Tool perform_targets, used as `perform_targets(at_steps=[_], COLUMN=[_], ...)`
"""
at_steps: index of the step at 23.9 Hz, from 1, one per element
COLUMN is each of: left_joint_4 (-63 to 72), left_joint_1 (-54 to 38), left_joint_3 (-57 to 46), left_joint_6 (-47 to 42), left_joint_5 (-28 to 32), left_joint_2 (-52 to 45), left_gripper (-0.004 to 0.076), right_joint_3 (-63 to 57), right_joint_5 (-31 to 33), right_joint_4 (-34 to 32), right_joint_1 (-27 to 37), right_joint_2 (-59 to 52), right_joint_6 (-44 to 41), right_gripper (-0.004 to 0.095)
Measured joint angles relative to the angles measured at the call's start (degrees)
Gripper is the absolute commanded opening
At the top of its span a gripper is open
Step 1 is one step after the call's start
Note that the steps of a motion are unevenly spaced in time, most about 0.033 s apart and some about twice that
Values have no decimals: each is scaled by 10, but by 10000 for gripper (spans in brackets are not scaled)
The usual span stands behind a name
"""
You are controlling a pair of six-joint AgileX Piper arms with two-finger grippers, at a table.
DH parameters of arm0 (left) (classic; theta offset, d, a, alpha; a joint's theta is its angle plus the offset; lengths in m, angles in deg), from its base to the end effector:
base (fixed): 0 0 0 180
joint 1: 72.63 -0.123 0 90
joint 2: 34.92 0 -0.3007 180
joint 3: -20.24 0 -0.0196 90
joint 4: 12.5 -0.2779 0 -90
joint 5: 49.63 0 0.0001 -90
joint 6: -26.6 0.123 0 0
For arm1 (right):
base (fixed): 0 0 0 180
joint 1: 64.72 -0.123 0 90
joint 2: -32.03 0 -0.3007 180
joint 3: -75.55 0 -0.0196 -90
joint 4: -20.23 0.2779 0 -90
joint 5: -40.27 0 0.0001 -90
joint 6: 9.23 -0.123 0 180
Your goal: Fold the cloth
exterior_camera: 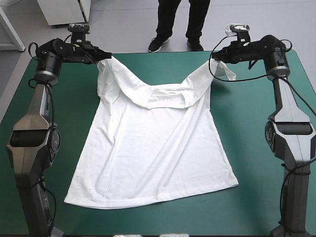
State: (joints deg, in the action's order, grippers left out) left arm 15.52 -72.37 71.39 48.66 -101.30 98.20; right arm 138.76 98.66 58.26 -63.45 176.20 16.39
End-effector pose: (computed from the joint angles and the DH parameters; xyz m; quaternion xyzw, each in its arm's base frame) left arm 0.5651 -0.0479 0.3270 0.1106 0.8873 -0.1572 0.4192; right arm 0.5930 0.0514 0.2906 -0.1247 0.8801 0.2344 0.3937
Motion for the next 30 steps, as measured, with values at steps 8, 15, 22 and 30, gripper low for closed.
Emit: perform_targets(at_steps=[8,15,22,30], left_joint_4=[-47,-76,-118,-168], left_joint_1=[7,4,3,3], left_joint_3=[8,9,-45,-199], left_joint_6=[0,-31,-71,-94], left_joint_5=[-18,-123,-196,-202], left_joint_2=[16,-31,-154,-322], left_gripper=[455,454,454,454], right_joint_3=[4,1,-94,-270], right_joint_5=[10,51,64,91], right_joint_4=[0,16,4,-88], right_joint_1=[2,69,72,15], right_joint_2=[21,-34,-179,-303], right_joint_6=[16,13,13,3], right_gripper=[552,523,513,509])
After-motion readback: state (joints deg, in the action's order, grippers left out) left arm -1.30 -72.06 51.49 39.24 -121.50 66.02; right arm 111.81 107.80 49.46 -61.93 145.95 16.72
